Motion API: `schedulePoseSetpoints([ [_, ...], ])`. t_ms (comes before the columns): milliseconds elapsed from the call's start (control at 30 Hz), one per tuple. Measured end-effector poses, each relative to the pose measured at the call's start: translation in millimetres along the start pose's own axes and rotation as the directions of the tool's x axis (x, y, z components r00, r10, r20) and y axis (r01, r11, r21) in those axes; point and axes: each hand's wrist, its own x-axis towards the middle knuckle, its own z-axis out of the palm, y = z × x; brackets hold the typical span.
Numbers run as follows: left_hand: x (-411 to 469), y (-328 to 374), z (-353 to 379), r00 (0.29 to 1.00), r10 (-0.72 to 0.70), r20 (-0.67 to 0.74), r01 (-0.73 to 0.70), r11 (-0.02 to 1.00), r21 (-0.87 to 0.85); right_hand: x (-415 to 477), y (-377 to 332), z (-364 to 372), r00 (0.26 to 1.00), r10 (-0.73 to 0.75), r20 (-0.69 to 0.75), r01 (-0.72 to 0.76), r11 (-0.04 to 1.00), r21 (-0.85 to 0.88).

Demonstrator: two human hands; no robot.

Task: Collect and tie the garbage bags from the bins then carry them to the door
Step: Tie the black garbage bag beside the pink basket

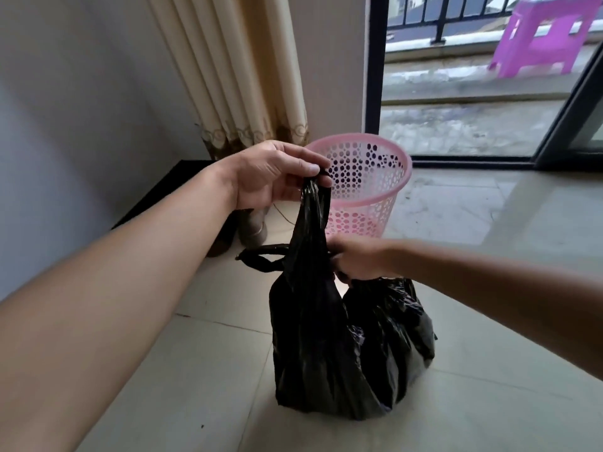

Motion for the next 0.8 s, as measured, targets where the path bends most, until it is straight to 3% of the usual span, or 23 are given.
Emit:
schedulePoseSetpoints([
  [233, -22.3, -19.4, 4.2, 0.989, -0.017, -0.148, 0.010, 0.999, -0.048, -44.5, -30.2, -2.4, 0.948, -0.082, 0.307, 0.058, 0.995, 0.085],
  [367, -32.1, -51.3, -1.3, 0.988, -0.082, -0.132, 0.078, 0.996, -0.033, -64.5, -34.7, -1.3, 0.898, -0.111, 0.426, -0.003, 0.966, 0.260],
  [467, -39.8, -78.6, -5.5, 0.980, -0.184, -0.082, 0.178, 0.981, -0.077, -62.3, -26.0, 19.0, 0.961, -0.008, 0.277, -0.068, 0.962, 0.265],
  [567, -52.8, -100.2, -10.3, 0.937, -0.236, -0.259, 0.199, 0.966, -0.162, -61.0, -16.7, 24.2, 0.986, 0.165, 0.036, -0.168, 0.928, 0.333],
  [633, -62.7, -118.5, -16.2, 0.906, -0.277, -0.320, 0.273, 0.960, -0.059, -62.8, -12.1, 13.0, 0.971, 0.240, -0.009, -0.207, 0.853, 0.479],
  [733, -73.7, -137.0, -9.5, 0.909, -0.379, -0.175, 0.412, 0.880, 0.235, -63.6, -5.5, -8.3, 0.965, 0.260, -0.039, -0.167, 0.722, 0.672],
  [800, -75.5, -142.4, 8.3, 0.895, -0.445, -0.023, 0.427, 0.843, 0.326, -62.8, -3.1, -15.2, 0.968, 0.250, -0.032, -0.146, 0.663, 0.735],
])
